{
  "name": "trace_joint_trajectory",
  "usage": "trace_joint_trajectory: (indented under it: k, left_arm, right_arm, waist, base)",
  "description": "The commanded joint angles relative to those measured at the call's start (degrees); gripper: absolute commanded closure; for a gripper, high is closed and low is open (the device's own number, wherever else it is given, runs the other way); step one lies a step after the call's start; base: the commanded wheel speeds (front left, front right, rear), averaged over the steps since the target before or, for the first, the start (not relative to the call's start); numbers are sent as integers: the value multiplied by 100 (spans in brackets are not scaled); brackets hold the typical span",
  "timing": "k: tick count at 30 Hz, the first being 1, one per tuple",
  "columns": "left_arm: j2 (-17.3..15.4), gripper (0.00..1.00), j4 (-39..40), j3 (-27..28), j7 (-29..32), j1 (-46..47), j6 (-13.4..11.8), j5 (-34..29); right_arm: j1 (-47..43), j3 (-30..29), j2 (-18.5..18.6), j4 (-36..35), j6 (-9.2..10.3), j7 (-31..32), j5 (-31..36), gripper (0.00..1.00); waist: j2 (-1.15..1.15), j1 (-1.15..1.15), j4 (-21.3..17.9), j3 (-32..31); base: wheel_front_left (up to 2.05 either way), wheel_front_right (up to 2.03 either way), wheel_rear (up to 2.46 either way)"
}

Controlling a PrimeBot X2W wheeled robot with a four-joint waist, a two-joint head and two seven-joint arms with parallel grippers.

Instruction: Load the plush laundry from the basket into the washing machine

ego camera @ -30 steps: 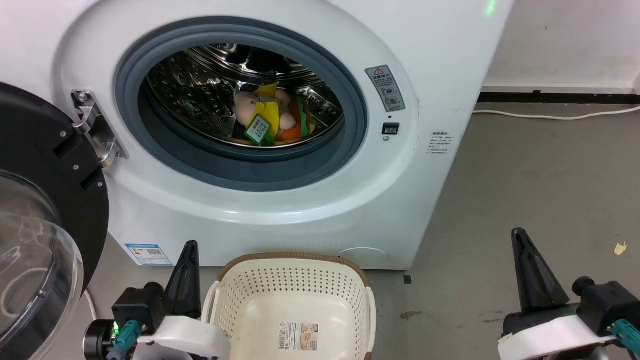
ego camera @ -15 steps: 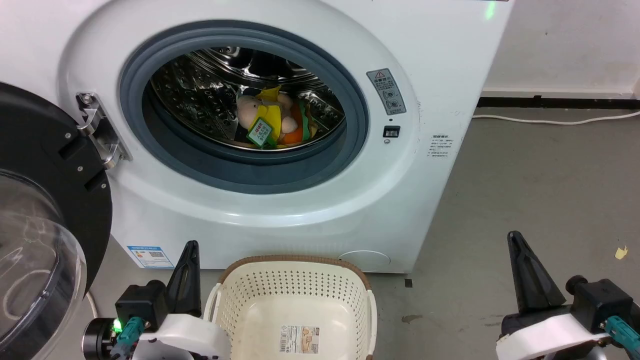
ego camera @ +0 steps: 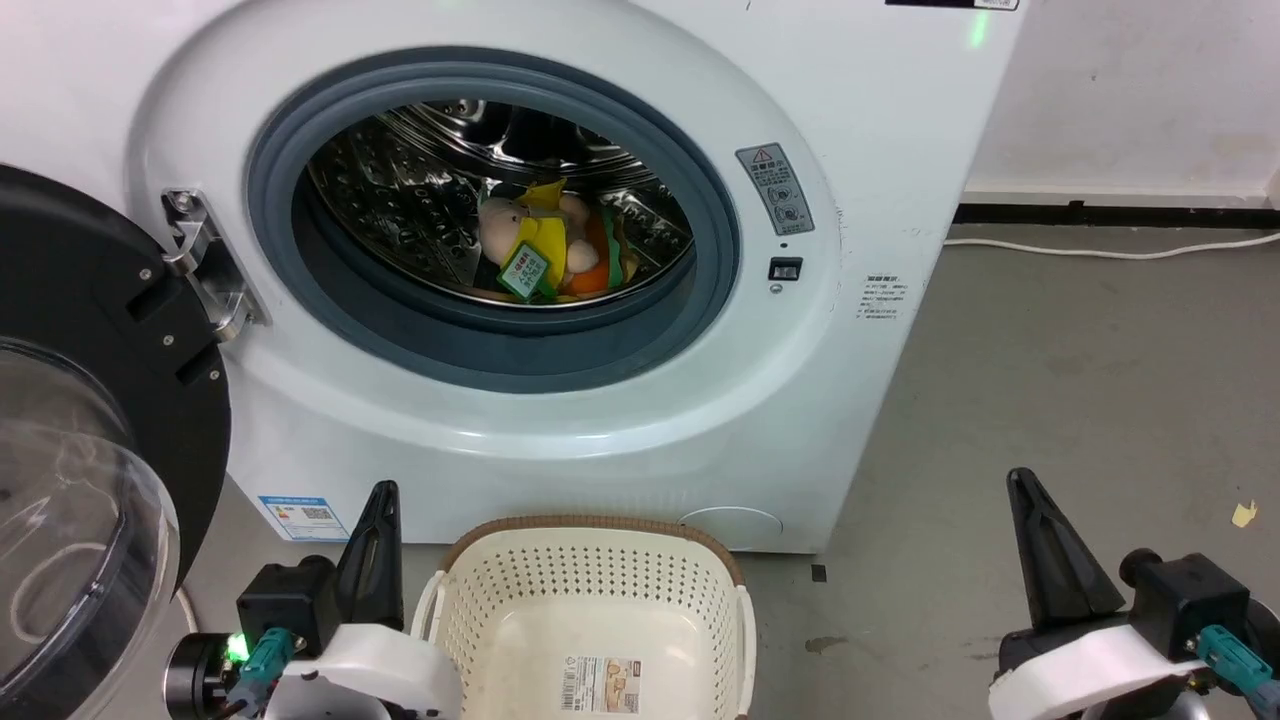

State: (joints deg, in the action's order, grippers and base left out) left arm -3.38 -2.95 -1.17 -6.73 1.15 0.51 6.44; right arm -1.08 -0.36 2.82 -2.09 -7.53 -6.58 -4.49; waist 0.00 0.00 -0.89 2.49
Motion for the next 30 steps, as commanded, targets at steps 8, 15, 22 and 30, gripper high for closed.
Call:
trace_joint_trajectory:
  k: [8, 15, 22, 30]
  left_arm:
    - [8, 100, 75, 26, 123, -72, -26, -143]
    - [14, 100, 108, 39, 205, -78, -30, -218]
    - [21, 100, 145, 55, 299, -86, -34, -303]
    - [28, 100, 183, 70, 393, -93, -38, -389]
  right_arm:
    - [58, 10, 4, 55, 2, 107, 91, 100]
    - [65, 14, 4, 78, 3, 189, 144, 100]
    - [74, 18, 4, 104, 3, 283, 205, 100]
    - [83, 23, 5, 130, 3, 377, 266, 100]
  waist:
    - [0, 0, 14, -37]
    - [0, 0, 25, -69]
    - [0, 0, 38, -105]
    - [0, 0, 51, -141]
  base:
    - [0, 0, 0]
    - [0, 0, 0]
    - [0, 0, 0]
    - [0, 0, 0]
